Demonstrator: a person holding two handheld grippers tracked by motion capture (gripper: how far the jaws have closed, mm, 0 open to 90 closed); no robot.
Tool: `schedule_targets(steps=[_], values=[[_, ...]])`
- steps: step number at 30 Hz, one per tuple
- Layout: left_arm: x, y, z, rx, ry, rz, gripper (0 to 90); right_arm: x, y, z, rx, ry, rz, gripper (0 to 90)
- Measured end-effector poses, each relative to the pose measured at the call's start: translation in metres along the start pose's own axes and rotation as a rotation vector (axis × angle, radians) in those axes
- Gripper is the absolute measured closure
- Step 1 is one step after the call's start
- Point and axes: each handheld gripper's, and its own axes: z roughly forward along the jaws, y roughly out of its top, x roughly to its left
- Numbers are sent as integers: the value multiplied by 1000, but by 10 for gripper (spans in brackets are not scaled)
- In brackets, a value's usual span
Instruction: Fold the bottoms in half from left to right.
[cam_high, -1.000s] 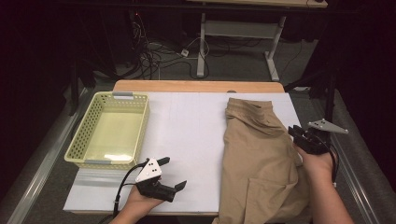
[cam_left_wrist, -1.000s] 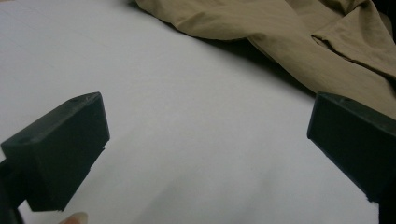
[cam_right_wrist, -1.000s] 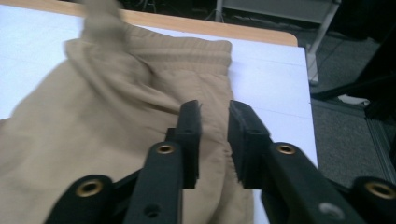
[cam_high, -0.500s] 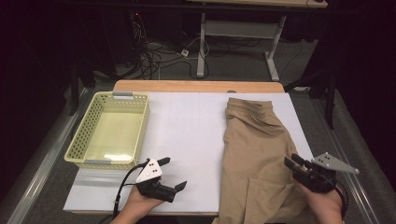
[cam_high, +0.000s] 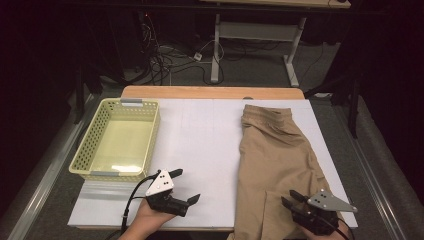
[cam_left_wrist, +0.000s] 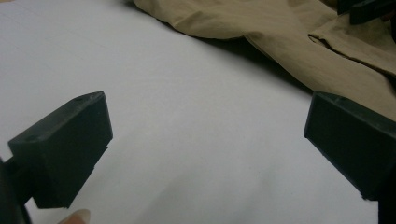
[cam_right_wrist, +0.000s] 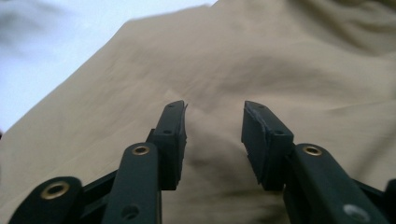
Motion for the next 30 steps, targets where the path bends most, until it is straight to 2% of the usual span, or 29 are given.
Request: schedule_targets(steps=[3,8,11,14,19,23,27,30], values=[[-1,0,0,0,2,6,10,3,-5,7,32,1,-16,574],[-1,0,0,3,0,9,13,-1,-18,16,88,-12,10,524],[-1,0,0,6,3,13,18,-2,-22,18,74,-6,10,524],[-1,0,0,6,6,15,23,1,-22,18,80,-24,-17,566],[-1,0,0,6,8,14,30,1,-23,14,83,-14,-28,761],[-2,0,0,6,11,15,36,-2,-25,11,80,1,-33,866],[-1,0,0,6,12,11,36,-1,-24,8,80,6,-53,900],[-2,0,0,4,18,16,37,-3,-15,-7,31,4,-57,900]])
